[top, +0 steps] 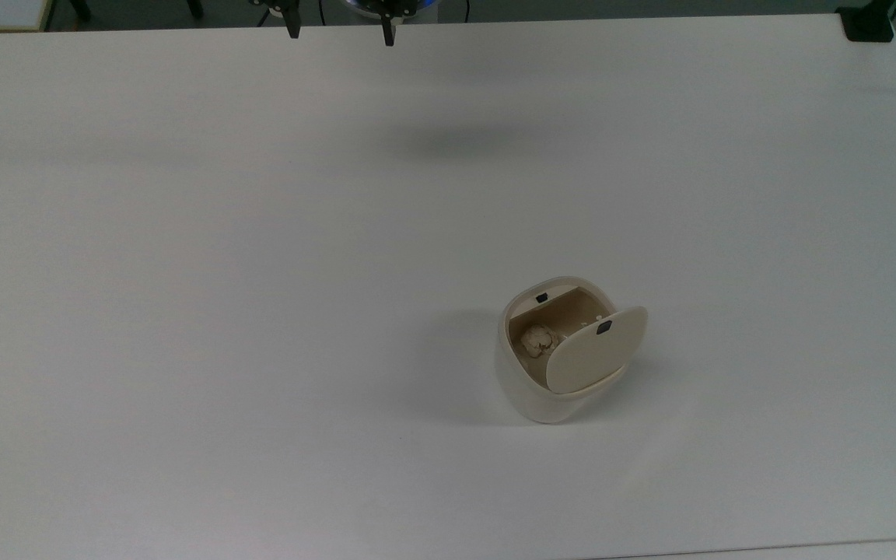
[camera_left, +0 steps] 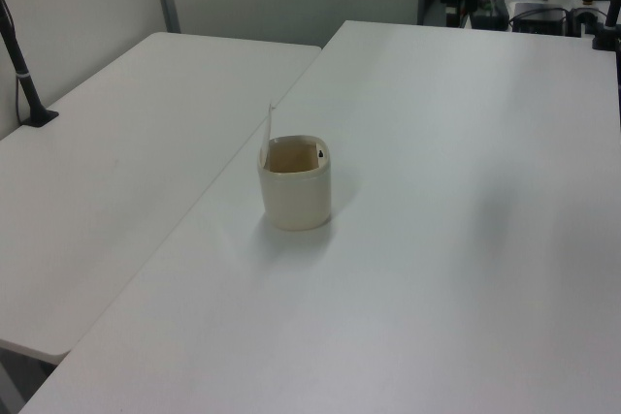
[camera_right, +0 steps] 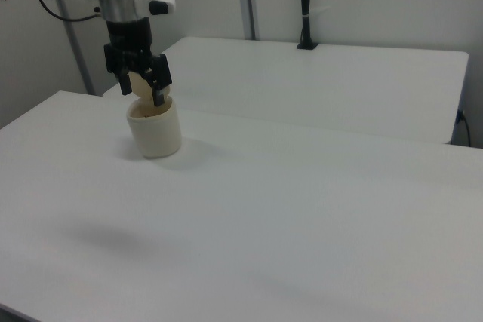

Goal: Close the trash bin
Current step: 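Move the gripper from above the table toward the cream trash bin, then lower the gripper onto the open lid of the bin, then push the lid down with the gripper until it shuts on the bin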

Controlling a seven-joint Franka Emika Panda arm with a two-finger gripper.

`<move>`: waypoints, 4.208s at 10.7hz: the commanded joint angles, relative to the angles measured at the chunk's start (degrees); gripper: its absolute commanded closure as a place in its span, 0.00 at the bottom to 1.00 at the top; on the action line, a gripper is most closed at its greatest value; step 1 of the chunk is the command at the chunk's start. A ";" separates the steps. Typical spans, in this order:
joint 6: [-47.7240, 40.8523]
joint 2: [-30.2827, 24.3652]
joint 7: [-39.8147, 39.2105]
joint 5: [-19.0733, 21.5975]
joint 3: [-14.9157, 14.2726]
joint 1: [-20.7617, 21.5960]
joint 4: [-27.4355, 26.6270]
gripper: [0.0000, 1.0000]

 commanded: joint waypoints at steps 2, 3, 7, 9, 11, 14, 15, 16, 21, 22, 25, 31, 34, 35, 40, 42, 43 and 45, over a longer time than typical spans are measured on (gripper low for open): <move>4.45 -0.59 -1.43 -0.80 0.42 -0.22 -1.66 0.00; 5.68 -0.24 -1.43 -0.80 0.42 -0.22 -1.66 0.00; 6.05 0.29 -9.29 -0.80 0.42 0.13 -2.09 0.00; 6.22 1.08 -15.92 -0.09 0.51 0.22 -2.01 0.00; 6.57 1.61 -15.76 0.08 0.51 0.48 -2.09 0.00; 6.84 1.70 -20.84 0.26 0.77 1.10 -2.18 0.40; 7.19 2.66 -24.42 1.39 0.95 1.54 -1.92 0.65; 9.37 3.80 -26.28 2.88 0.95 3.45 -1.57 0.94; 32.11 13.20 -25.69 6.06 0.77 10.05 4.83 1.00; 36.85 15.74 -24.30 5.80 0.77 11.89 6.68 1.00; 52.50 21.28 -18.32 5.45 0.69 14.72 9.32 1.00; 64.50 28.07 -17.95 3.52 0.16 17.97 12.32 1.00; 59.00 27.37 -18.22 2.46 -0.19 17.71 11.26 1.00; 54.87 26.58 -18.39 2.46 -0.19 17.45 11.26 1.00; 47.10 25.96 -18.31 2.98 -1.07 17.45 8.38 1.00; 47.01 25.96 -18.30 2.55 -0.98 17.45 5.74 1.00; 47.01 26.30 -18.22 2.46 -0.98 17.45 5.29 1.00; 47.44 27.01 -18.22 2.37 -0.98 17.54 4.50 1.00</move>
